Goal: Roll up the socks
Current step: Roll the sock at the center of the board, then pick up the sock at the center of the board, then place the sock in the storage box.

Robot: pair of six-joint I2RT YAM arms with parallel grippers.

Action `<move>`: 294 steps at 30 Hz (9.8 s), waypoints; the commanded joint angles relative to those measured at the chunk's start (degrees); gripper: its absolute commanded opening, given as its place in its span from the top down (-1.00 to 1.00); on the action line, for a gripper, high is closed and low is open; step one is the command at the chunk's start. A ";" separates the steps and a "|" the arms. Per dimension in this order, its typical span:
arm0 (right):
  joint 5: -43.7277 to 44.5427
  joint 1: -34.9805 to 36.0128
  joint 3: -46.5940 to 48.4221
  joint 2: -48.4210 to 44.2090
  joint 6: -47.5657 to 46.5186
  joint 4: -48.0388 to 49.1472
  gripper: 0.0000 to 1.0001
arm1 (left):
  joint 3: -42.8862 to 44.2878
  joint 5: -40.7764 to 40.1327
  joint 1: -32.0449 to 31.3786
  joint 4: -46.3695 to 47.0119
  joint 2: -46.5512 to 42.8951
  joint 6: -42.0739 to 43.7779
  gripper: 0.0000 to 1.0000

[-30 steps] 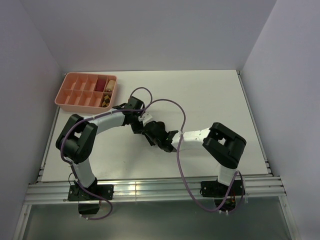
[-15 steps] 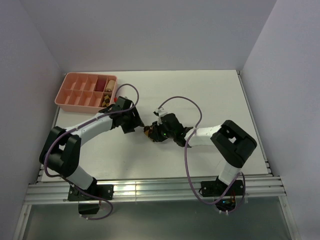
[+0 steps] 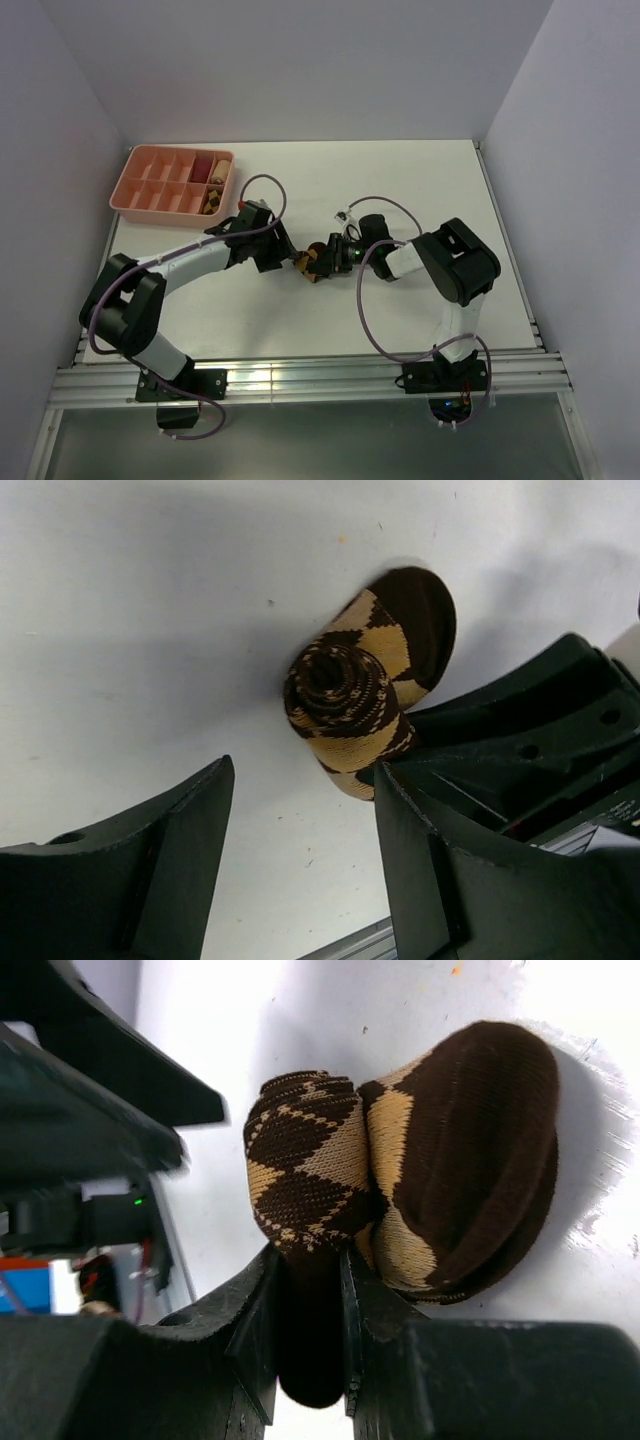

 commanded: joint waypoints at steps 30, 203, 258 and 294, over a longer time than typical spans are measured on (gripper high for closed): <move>30.26 1.76 5.47 -20.30 -13.22 -37.55 -0.16 | 6.92 -1.47 -2.88 -2.81 16.30 2.82 -0.23; 36.28 1.41 14.96 -51.60 -18.24 -52.51 -0.79 | 24.06 17.51 39.66 14.41 11.20 52.83 0.99; 35.58 1.32 15.93 -43.87 -19.91 -54.71 -0.72 | 37.16 11.10 40.01 -6.06 30.37 60.75 0.28; 33.91 1.32 15.75 -45.36 -18.94 -54.71 -0.70 | 36.19 11.98 39.75 -3.00 18.68 50.73 -0.02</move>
